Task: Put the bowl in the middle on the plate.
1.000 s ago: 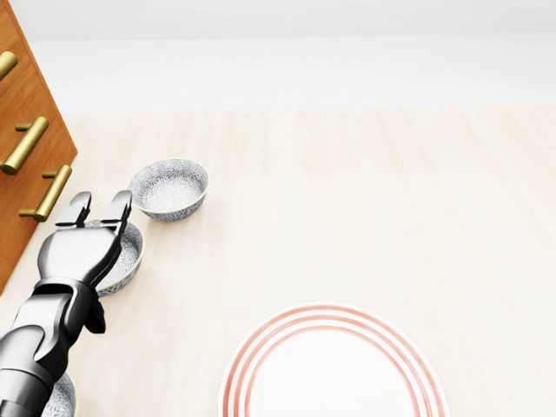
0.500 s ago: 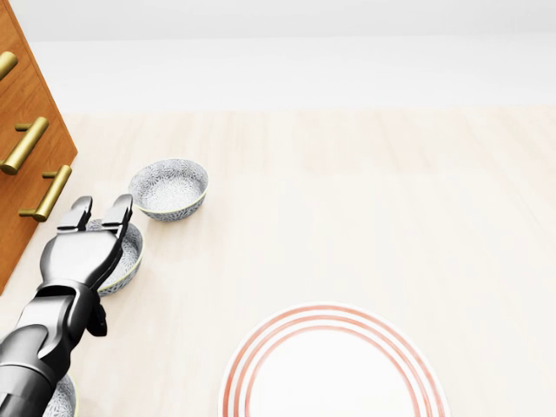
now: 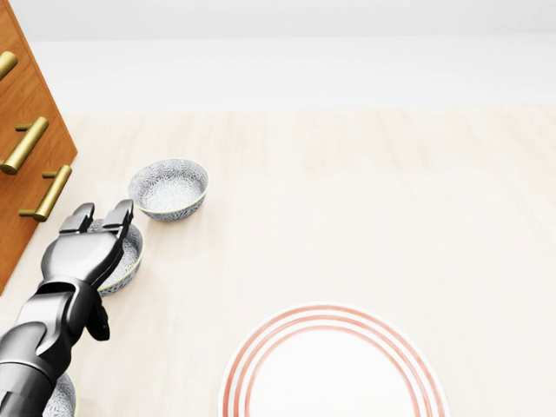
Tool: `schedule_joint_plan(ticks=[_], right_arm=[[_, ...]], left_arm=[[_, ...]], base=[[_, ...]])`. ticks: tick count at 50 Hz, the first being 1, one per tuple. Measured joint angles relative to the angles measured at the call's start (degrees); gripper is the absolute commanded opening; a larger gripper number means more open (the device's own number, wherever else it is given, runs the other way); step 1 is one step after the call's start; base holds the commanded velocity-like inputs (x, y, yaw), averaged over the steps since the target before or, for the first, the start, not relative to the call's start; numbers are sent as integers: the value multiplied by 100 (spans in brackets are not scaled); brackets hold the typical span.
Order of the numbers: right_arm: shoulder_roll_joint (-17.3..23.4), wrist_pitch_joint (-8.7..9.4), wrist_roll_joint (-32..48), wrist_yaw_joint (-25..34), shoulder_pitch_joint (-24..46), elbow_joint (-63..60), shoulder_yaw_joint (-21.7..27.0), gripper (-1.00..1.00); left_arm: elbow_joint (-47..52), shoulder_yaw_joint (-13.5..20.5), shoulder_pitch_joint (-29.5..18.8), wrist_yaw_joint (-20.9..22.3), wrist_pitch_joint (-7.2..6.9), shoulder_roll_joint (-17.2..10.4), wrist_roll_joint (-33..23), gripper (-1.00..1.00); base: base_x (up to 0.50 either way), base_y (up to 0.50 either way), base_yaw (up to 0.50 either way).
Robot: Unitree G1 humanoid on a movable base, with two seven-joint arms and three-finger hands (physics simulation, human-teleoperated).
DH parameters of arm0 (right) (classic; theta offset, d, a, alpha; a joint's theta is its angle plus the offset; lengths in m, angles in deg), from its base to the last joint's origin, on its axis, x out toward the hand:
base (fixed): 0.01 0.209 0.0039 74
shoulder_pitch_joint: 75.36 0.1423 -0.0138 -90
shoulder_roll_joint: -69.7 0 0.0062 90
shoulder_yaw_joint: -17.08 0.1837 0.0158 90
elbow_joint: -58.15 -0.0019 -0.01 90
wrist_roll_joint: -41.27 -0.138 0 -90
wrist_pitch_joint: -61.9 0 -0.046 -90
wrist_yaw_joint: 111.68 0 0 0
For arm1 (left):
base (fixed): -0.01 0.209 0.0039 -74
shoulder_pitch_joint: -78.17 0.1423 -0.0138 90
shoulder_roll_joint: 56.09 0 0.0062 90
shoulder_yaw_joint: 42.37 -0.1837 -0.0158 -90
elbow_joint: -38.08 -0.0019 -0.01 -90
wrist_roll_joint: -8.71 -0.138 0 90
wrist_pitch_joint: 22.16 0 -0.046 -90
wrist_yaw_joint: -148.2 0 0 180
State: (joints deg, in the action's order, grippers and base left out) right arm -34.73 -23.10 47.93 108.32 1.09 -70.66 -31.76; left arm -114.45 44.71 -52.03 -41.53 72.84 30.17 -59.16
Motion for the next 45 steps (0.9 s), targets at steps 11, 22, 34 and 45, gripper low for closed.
schedule_joint_plan(ticks=[11, 22, 34, 45], right_arm=[[5, 0, 5, 0, -5, 72, -32, 100], [-5, 0, 10, 0, -17, 25, -28, 100], [-25, 0, 12, 0, -24, -23, -13, 100], [-22, 0, 5, 0, -19, -35, 3, 100]], left_arm=[[48, 19, -57, 307, 0, -15, 84, 100], [153, 45, -69, 502, 0, -27, 130, 100], [292, 62, -68, 671, 0, -20, 131, 100], [403, 77, -50, 775, 0, 1, 132, 100]], base=[[0, 0, 0], [0, 0, 0], [0, 0, 0], [0, 0, 0]])
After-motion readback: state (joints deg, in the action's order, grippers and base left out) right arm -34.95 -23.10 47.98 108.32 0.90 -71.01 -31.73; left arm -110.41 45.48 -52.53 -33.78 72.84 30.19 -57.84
